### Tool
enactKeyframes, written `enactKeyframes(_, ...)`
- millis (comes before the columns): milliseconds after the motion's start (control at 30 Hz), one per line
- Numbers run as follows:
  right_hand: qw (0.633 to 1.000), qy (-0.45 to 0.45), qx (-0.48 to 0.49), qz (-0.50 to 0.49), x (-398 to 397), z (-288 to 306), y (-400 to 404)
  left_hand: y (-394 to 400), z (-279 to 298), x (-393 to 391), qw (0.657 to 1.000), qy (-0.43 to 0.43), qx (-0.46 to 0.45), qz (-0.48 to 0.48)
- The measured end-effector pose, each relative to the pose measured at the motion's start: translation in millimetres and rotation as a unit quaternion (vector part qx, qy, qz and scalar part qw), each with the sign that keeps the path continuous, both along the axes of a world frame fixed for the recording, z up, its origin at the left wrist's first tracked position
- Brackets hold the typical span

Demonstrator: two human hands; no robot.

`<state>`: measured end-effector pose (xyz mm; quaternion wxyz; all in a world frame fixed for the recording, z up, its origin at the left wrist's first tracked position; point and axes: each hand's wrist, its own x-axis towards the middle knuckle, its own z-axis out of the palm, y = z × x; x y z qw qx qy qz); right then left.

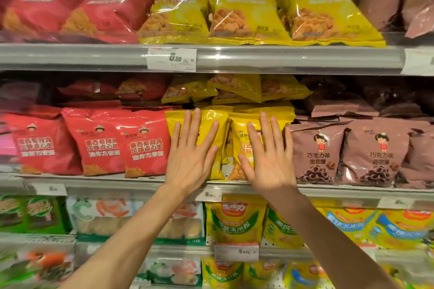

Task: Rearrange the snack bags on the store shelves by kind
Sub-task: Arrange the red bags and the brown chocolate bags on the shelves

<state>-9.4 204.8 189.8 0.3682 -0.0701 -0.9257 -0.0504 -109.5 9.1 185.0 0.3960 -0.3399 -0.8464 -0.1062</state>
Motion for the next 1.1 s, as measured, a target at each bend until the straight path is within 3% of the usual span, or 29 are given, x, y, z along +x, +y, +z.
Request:
enactKeyframes(333,1.000,-0.004,-0.002,0.003,3.5,-5.9,4.8,2.0,0.4,-0.7,0.999,-0.003,-0.036,-0.016)
enactKeyframes(600,0.990,0.091,-0.072,0.077,13.5,1.5,-26.5,-32.0,10.5,14.0,0.986,-0.045,0.111,-0.113)
enactKeyframes(867,0.972,0.082,-0.096,0.198,-19.5,7.0,-124.4,-137.1,8.7,12.0,0.968,-0.046,0.245,-0.005)
enactKeyframes(1100,0.979,-0.006,0.043,0.202,-71.3,30.8,-201.4,-207.8,13.7,-33.4,0.975,-0.085,0.177,0.105)
